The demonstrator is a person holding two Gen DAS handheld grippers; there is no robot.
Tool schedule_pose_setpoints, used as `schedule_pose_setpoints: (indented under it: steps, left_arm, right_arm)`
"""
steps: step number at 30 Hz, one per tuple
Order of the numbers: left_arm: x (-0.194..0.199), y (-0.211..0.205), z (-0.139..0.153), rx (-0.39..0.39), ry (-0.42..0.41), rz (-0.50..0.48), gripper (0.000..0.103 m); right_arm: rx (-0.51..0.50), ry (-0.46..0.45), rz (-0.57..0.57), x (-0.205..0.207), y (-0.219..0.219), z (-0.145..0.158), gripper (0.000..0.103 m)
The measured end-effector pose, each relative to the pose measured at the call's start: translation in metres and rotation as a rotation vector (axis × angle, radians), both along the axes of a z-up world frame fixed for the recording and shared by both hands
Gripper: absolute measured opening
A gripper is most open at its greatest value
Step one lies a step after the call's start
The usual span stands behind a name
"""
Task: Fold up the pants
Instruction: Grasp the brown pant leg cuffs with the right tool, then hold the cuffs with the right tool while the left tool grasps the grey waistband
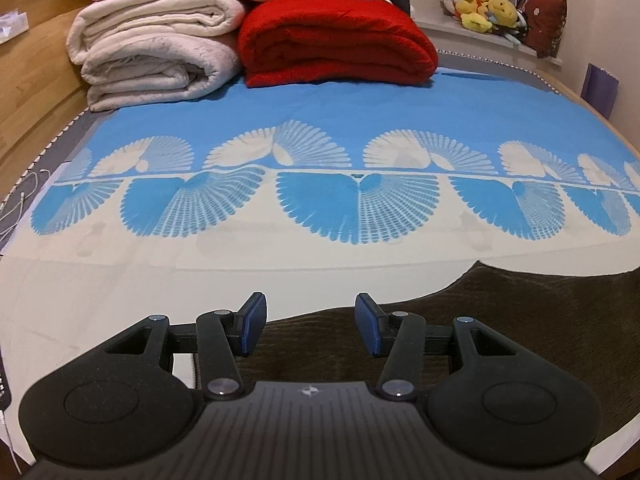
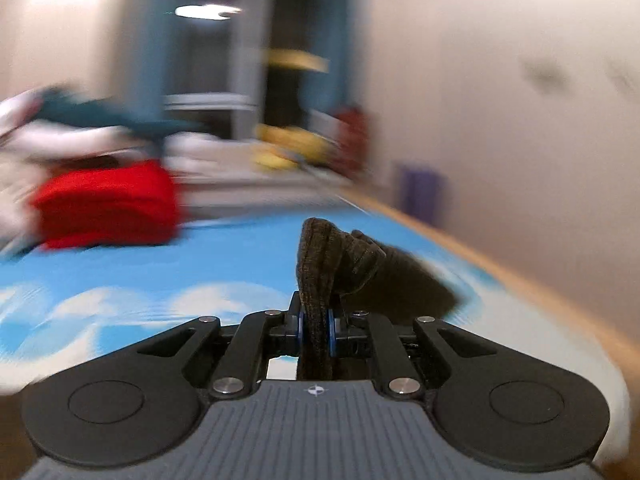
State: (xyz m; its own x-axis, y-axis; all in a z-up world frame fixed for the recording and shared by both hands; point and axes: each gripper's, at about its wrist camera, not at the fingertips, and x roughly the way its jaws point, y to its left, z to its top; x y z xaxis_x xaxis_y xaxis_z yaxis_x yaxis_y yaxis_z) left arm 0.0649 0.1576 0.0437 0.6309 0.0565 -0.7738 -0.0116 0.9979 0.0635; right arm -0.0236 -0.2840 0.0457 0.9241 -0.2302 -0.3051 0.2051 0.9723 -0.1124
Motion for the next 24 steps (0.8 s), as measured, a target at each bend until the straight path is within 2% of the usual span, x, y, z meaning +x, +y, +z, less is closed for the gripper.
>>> schedule_pose_setpoints:
  steps: [2, 5, 7, 10, 11, 12, 13, 14, 16, 17, 18, 19, 20, 24]
  left_arm:
    - [-0.003, 0.009, -0.001, -0.001, 0.002, 0.013, 0.055]
    - [-0.005, 0.025, 0.000, -0.014, 0.008, 0.043, 0.054]
    - [-0.007, 0.034, 0.002, -0.030, 0.005, 0.058, 0.054]
    - [-0.009, 0.045, 0.003, -0.047, 0.010, 0.080, 0.055]
    - [-0.009, 0.048, 0.002, -0.053, 0.012, 0.085, 0.055]
    - [-0.009, 0.051, 0.002, -0.059, 0.014, 0.089, 0.054]
    - [-0.010, 0.053, 0.003, -0.062, 0.015, 0.088, 0.054]
    - [-0.010, 0.054, 0.003, -0.064, 0.014, 0.084, 0.055]
    - [-0.010, 0.056, 0.004, -0.062, 0.006, 0.078, 0.055]
    - [-0.009, 0.058, 0.004, -0.062, 0.005, 0.081, 0.055]
    - [-0.009, 0.059, 0.004, -0.066, 0.007, 0.085, 0.055]
    - [-0.008, 0.060, 0.003, -0.072, 0.011, 0.091, 0.055]
    - [-0.009, 0.060, 0.003, -0.075, 0.014, 0.093, 0.055]
    - [-0.011, 0.059, 0.002, -0.061, 0.020, 0.085, 0.055]
  right_arm:
    - [-0.078, -0.006, 0.168, -0.006, 0.068, -0.009, 0.011]
    - [-0.174, 0.066, 0.418, -0.015, 0.155, -0.042, 0.012]
    - [-0.250, 0.210, 0.597, -0.016, 0.203, -0.080, 0.015]
    - [-0.363, 0.571, 0.809, -0.021, 0.250, -0.157, 0.018]
    - [-0.433, 0.576, 0.810, -0.030, 0.258, -0.170, 0.021]
    - [-0.503, 0.522, 0.813, -0.039, 0.264, -0.173, 0.022]
    - [-0.553, 0.517, 0.825, -0.043, 0.270, -0.172, 0.022]
    - [-0.556, 0.516, 0.842, -0.044, 0.272, -0.167, 0.022]
    - [-0.474, 0.505, 0.852, -0.037, 0.267, -0.149, 0.027]
    - [-0.433, 0.493, 0.839, -0.039, 0.264, -0.142, 0.038]
    - [-0.411, 0.481, 0.824, -0.037, 0.264, -0.140, 0.044]
    - [-0.398, 0.465, 0.802, -0.034, 0.262, -0.139, 0.056]
    - [-0.395, 0.465, 0.790, -0.031, 0.260, -0.142, 0.062]
    - [-0.359, 0.530, 0.798, -0.012, 0.264, -0.159, 0.063]
